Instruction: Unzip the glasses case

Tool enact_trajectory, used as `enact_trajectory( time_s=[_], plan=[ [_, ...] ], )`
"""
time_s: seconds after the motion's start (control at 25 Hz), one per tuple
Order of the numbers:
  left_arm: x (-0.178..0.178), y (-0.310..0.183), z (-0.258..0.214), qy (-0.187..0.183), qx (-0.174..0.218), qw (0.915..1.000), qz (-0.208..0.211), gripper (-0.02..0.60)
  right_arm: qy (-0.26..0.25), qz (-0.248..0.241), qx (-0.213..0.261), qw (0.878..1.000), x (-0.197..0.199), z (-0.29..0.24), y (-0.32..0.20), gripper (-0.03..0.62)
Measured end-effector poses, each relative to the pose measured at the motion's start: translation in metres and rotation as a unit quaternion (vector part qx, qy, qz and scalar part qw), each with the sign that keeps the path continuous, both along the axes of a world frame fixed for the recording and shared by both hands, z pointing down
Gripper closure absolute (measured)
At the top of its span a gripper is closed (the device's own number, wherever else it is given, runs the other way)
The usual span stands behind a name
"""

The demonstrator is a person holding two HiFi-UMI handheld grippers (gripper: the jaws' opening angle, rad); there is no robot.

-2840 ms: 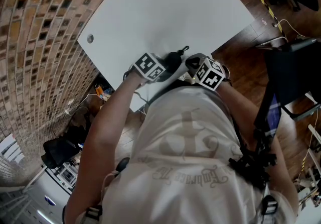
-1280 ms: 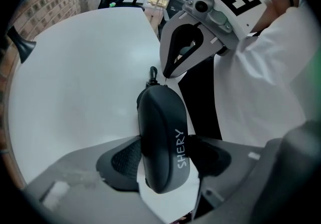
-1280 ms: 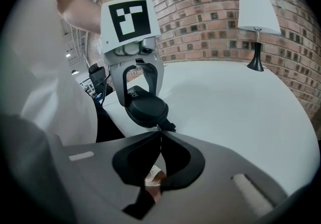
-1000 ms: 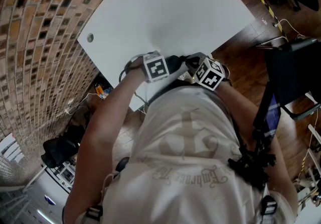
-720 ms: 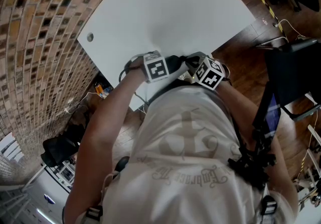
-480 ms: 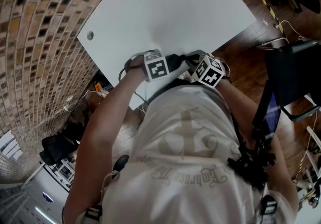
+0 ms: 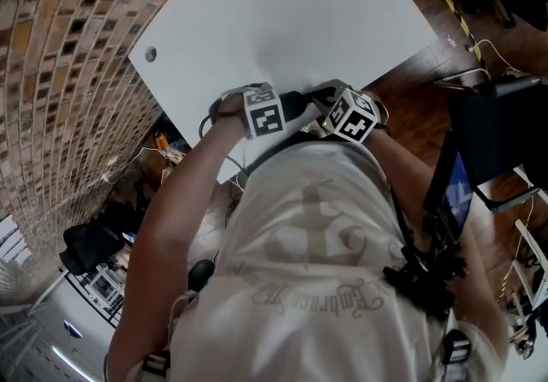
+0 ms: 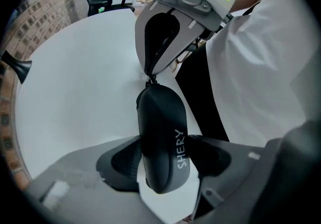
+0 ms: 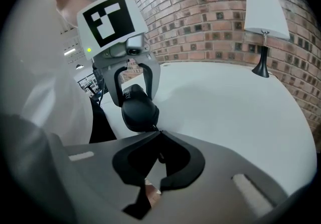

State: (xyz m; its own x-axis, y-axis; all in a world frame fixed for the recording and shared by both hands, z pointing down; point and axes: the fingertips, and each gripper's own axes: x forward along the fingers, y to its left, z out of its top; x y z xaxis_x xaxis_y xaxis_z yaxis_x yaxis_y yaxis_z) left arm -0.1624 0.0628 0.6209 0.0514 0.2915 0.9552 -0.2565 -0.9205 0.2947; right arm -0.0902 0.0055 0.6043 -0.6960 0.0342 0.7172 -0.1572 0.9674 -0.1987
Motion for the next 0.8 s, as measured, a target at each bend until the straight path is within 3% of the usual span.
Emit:
enact_trajectory(
  time_s=[0.16, 0.28, 0.4, 0.56, 0.8],
  plan=[
    [0.002, 0.001, 0.0, 0.002, 0.005, 1.0, 0.004, 0.273, 0.002, -0.006, 0.003, 1.0, -0.001, 0.001, -0.004, 0.586],
    [0.005, 0.006, 0.001, -0.002, 0.012, 0.9993, 0.036, 0.276, 0.001, 0.024, 0.0, 1.0, 0.001, 0.002, -0.023, 0.589],
    [0.004, 0.006, 0.002, -0.009, 0.014, 0.9991, 0.039, 0.276, 0.002, 0.039, -0.015, 0.999, 0.005, 0.0, -0.042, 0.588],
    [0.002, 0.003, 0.001, 0.002, 0.013, 0.9999, -0.001, 0.277, 0.0, 0.025, -0.017, 1.0, 0.011, -0.002, -0.046, 0.588],
    [-0.018, -0.02, 0.0, -0.001, 0.031, 0.9963, -0.08, 0.276, -0.014, 0.053, -0.019, 0.998, 0.015, -0.002, -0.042, 0.588]
  ],
)
